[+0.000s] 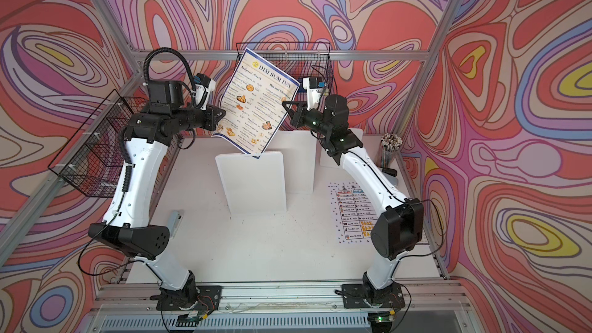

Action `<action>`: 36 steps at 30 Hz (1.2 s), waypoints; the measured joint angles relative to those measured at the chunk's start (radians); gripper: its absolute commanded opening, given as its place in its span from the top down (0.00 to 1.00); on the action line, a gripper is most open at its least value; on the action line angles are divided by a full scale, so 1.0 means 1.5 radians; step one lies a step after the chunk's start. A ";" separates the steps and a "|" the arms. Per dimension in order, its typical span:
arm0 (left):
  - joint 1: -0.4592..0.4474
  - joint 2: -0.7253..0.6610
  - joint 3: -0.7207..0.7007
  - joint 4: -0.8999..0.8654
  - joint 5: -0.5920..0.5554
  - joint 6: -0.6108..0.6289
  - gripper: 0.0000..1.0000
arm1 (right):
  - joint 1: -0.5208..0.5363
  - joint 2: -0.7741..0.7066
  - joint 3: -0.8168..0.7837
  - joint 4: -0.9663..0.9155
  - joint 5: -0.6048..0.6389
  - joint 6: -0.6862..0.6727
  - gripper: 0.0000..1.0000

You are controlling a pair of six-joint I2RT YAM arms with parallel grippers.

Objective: Insert the menus into the narrow rack
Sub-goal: Insert the menu into the narrow rack.

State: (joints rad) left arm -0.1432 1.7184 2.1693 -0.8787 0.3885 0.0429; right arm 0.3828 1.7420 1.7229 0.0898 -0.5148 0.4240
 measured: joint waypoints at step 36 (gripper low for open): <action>-0.001 -0.245 -0.234 0.157 -0.033 -0.080 0.17 | -0.024 -0.067 -0.046 0.027 -0.276 -0.217 1.00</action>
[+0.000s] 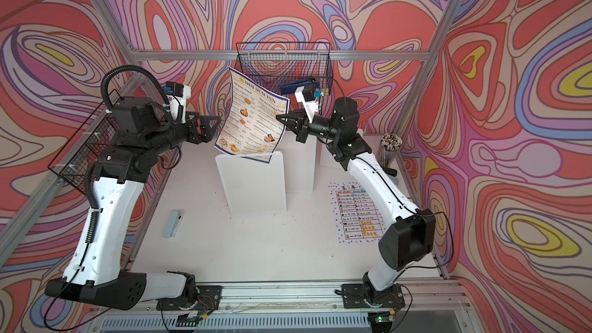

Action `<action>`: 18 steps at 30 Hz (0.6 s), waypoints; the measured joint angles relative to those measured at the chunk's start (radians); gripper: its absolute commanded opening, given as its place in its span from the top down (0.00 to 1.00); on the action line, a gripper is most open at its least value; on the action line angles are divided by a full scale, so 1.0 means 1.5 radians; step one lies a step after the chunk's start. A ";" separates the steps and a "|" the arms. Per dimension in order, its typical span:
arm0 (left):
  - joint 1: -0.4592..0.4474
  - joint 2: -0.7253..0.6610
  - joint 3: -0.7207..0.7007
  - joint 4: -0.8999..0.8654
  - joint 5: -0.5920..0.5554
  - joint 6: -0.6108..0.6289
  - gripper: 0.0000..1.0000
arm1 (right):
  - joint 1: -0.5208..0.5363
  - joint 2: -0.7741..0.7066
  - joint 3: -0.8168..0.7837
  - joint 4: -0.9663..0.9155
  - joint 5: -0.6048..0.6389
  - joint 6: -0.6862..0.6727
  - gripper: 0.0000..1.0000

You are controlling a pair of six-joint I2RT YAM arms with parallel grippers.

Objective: Insert the menus into the narrow rack
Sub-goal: Insert the menu into the narrow rack.

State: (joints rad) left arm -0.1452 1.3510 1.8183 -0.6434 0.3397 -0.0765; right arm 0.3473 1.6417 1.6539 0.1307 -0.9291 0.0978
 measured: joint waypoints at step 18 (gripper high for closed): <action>0.000 -0.001 -0.023 0.028 -0.016 0.013 0.20 | -0.043 0.102 0.099 0.084 -0.104 0.146 1.00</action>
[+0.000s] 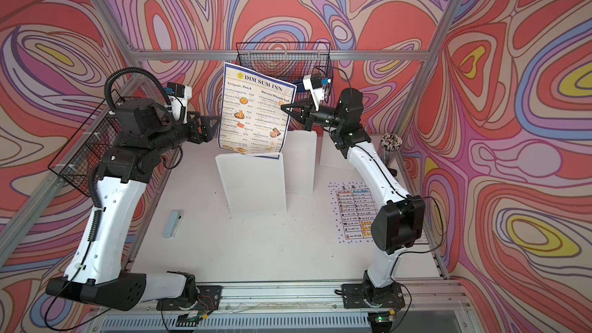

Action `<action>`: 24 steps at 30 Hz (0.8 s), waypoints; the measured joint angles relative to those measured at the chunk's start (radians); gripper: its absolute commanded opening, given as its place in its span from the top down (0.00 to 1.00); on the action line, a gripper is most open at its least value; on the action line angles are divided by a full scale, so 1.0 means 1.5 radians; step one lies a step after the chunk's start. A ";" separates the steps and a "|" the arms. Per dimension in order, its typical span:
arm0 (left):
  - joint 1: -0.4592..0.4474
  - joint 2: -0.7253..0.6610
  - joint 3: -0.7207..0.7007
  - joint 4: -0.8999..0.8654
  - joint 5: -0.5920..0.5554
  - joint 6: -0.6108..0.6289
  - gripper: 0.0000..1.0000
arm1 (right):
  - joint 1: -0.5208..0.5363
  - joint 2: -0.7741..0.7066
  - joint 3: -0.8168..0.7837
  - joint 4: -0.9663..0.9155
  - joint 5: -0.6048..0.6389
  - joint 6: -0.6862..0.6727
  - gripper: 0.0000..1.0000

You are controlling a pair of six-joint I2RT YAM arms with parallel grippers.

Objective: Insert the menus into the narrow rack
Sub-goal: Insert the menu into the narrow rack.

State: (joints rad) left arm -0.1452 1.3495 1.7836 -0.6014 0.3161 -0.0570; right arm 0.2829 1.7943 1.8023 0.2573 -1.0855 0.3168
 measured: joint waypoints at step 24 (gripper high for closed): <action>0.007 0.003 -0.109 0.056 0.084 0.051 0.31 | -0.023 0.027 0.018 0.006 -0.007 0.027 1.00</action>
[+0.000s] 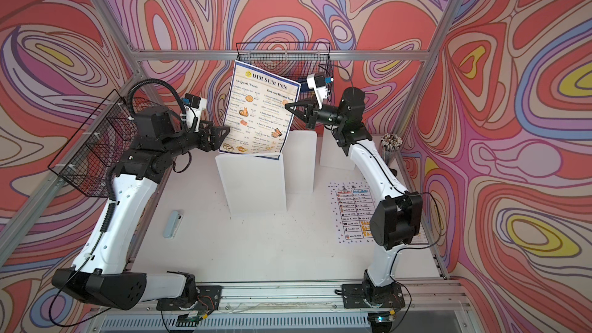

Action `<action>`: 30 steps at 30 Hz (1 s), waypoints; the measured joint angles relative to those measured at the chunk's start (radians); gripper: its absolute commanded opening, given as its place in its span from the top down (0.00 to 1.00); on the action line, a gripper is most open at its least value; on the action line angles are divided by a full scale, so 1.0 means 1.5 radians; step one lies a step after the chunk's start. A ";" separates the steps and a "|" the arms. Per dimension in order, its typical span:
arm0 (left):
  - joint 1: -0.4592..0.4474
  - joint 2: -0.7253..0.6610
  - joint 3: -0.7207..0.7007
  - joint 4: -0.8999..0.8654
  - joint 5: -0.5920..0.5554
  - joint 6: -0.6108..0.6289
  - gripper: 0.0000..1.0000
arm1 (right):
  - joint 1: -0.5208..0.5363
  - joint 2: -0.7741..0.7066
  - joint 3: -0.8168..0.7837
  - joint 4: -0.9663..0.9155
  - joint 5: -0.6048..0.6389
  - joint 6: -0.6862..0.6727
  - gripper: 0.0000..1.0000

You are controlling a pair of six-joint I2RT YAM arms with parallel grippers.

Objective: Insert the menus into the narrow rack
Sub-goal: Insert the menu into the narrow rack.

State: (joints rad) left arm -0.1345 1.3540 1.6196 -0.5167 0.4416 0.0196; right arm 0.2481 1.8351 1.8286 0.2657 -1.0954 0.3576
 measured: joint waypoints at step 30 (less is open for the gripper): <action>0.025 0.033 -0.037 0.064 0.112 0.026 0.98 | 0.000 0.039 0.015 0.070 0.026 0.018 1.00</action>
State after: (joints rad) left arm -0.0971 1.4040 1.5646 -0.4206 0.6098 0.0593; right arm 0.2481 1.8942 1.8515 0.3706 -1.0557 0.3851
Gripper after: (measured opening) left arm 0.048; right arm 0.041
